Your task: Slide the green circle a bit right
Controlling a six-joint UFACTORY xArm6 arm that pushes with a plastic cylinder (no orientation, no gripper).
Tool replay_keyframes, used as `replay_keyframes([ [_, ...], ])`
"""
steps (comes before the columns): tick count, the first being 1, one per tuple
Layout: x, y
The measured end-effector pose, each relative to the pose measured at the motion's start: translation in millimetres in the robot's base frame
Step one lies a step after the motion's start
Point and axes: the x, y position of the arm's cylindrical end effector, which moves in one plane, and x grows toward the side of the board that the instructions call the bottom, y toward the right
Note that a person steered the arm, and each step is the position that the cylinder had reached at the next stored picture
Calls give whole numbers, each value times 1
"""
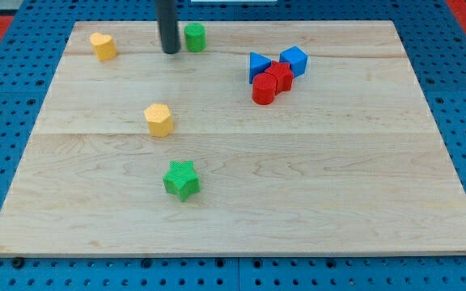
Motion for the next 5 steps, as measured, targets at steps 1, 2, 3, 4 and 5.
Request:
replay_keyframes([
  [1,-20,2],
  [2,-14,44],
  [3,-14,65],
  [4,-24,58],
  [5,-30,49],
])
